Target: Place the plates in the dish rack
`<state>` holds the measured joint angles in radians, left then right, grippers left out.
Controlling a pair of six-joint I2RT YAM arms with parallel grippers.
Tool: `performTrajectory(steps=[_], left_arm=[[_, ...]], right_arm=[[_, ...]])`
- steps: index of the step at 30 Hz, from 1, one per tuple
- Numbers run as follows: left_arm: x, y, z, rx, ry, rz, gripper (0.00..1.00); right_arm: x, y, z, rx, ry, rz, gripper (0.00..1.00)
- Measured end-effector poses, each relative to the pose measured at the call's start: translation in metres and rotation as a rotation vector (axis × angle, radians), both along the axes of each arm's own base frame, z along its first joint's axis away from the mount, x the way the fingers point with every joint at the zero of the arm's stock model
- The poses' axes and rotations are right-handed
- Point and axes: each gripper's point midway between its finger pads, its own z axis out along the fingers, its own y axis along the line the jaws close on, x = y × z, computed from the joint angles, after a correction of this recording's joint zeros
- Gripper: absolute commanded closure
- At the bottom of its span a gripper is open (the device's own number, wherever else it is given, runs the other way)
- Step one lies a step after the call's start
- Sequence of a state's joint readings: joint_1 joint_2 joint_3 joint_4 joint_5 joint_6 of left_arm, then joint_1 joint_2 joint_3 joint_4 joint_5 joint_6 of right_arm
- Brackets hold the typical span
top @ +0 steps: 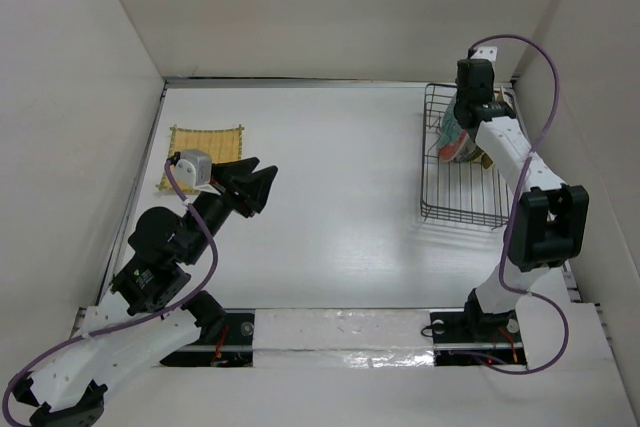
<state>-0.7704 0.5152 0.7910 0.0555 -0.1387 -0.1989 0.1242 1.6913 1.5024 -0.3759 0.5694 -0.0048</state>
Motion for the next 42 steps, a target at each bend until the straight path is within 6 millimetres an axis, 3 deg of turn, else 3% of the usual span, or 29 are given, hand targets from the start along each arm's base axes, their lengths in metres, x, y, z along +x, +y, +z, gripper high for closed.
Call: performTrajectory(steps=[1, 2, 4, 9, 10, 12, 13, 14, 15, 16, 18, 21, 24, 29, 31, 34, 35, 38, 42], left_arm=[[0.0, 0.0, 0.0, 0.0, 0.0, 0.0, 0.56], [0.0, 0.0, 0.0, 0.001, 0.001, 0.0, 0.56], [0.0, 0.0, -0.001, 0.002, 0.002, 0.0, 0.56], [0.001, -0.001, -0.002, 0.005, 0.006, 0.0, 0.56], [0.002, -0.001, -0.002, 0.006, 0.006, 0.0, 0.64], [0.002, -0.001, -0.002, 0.006, 0.006, 0.002, 0.75], [0.002, -0.001, -0.002, 0.007, 0.005, 0.004, 0.87], [0.002, -0.001, -0.002, 0.006, 0.006, 0.005, 0.93], [0.003, 0.0, -0.002, 0.006, 0.006, 0.01, 0.98], [0.003, 0.0, -0.002, 0.007, 0.005, 0.012, 1.0], [0.004, 0.003, -0.001, 0.004, 0.004, 0.024, 1.0], [0.004, 0.008, 0.0, -0.006, 0.0, 0.047, 1.0], [0.004, 0.013, 0.0, -0.018, -0.005, 0.068, 1.0], [0.005, 0.019, 0.0, -0.026, -0.004, 0.096, 1.0], [0.005, 0.02, 0.0, -0.028, -0.004, 0.102, 0.97], [0.005, 0.021, 0.0, -0.029, -0.006, 0.106, 0.91], [0.005, 0.022, 0.001, -0.031, -0.008, 0.106, 0.88], [0.003, 0.023, 0.003, -0.036, -0.014, 0.105, 0.78], [0.002, 0.023, 0.003, -0.039, -0.017, 0.1, 0.7]], right_arm=[[0.001, 0.0, 0.0, 0.011, -0.011, -0.005, 0.66], [0.002, 0.001, 0.001, 0.023, -0.024, -0.009, 0.54], [0.004, 0.002, 0.007, 0.044, -0.057, -0.014, 0.41], [-0.001, 0.007, 0.037, 0.082, -0.145, -0.008, 0.33], [-0.003, 0.008, 0.045, 0.089, -0.166, -0.007, 0.33], [-0.008, 0.013, 0.063, 0.102, -0.216, 0.003, 0.4], [-0.01, 0.018, 0.073, 0.112, -0.245, 0.017, 0.5], [-0.012, 0.027, 0.082, 0.128, -0.273, 0.042, 0.81], [-0.014, 0.038, 0.09, 0.143, -0.298, 0.075, 0.93], [-0.015, 0.055, 0.099, 0.176, -0.33, 0.12, 1.0], [-0.018, 0.096, 0.11, 0.252, -0.382, 0.237, 1.0], [-0.023, 0.179, 0.113, 0.389, -0.411, 0.449, 1.0], [-0.026, 0.272, 0.092, 0.527, -0.375, 0.639, 0.99], [-0.035, 0.419, 0.002, 0.712, -0.146, 0.841, 0.95], [-0.044, 0.46, -0.034, 0.782, -0.067, 0.872, 0.89], [-0.067, 0.504, -0.088, 0.897, 0.064, 0.867, 0.71], [-0.074, 0.516, -0.101, 0.937, 0.095, 0.858, 0.58], [-0.091, 0.54, -0.131, 1.053, 0.163, 0.808, 0.43], [-0.104, 0.561, -0.149, 1.157, 0.21, 0.743, 0.41]])
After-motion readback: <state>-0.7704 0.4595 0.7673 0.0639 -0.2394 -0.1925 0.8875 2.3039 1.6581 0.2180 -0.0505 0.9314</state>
